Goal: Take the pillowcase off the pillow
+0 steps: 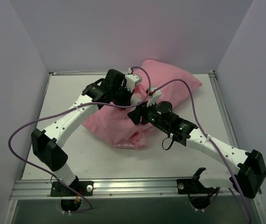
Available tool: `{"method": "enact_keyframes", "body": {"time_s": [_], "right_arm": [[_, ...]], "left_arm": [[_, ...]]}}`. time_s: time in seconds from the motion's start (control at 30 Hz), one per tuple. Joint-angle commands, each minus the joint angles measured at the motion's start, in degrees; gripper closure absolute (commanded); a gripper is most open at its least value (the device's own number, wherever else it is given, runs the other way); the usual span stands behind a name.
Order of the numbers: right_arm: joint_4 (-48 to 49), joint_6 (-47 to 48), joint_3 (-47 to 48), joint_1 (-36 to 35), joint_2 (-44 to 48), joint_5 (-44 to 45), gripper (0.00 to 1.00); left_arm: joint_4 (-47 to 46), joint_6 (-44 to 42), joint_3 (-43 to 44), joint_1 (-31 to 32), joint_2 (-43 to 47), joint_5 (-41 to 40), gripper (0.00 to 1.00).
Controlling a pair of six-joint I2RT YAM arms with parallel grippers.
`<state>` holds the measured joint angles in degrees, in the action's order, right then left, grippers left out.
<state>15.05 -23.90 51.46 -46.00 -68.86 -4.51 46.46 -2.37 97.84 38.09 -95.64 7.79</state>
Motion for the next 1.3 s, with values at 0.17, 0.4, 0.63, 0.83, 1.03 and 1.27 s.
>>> {"method": "enact_keyframes", "body": {"time_s": [0.17, 0.4, 0.63, 0.83, 1.03, 1.27], "right_arm": [[3.15, 0.87, -5.65, -3.83, 6.53, -5.67, 0.69], [2.88, 1.4, -9.45, -7.61, 9.62, -8.06, 1.0], [3.31, 1.67, -13.13, -17.63, 6.73, -1.91, 1.0], [7.01, -0.36, -17.09, -22.99, 0.14, 4.07, 1.0], [12.46, -2.99, -22.28, -21.16, 2.67, 11.63, 1.0], [15.53, -8.7, -24.04, -2.54, 4.0, 12.6, 1.0]], "left_arm": [[-4.97, 1.49, 9.55, -2.75, -2.71, 0.38, 0.98], [-5.15, 3.51, 14.83, -3.98, -5.96, -0.58, 0.98], [-4.97, 7.1, 24.67, -8.19, -10.62, -1.29, 0.98], [-5.24, 8.52, 31.17, -10.75, -11.68, -0.06, 0.98], [-1.99, 7.73, 31.36, -12.86, -9.66, 3.18, 0.98], [3.37, 8.52, 26.61, -13.74, -3.95, 18.38, 0.98]]}}
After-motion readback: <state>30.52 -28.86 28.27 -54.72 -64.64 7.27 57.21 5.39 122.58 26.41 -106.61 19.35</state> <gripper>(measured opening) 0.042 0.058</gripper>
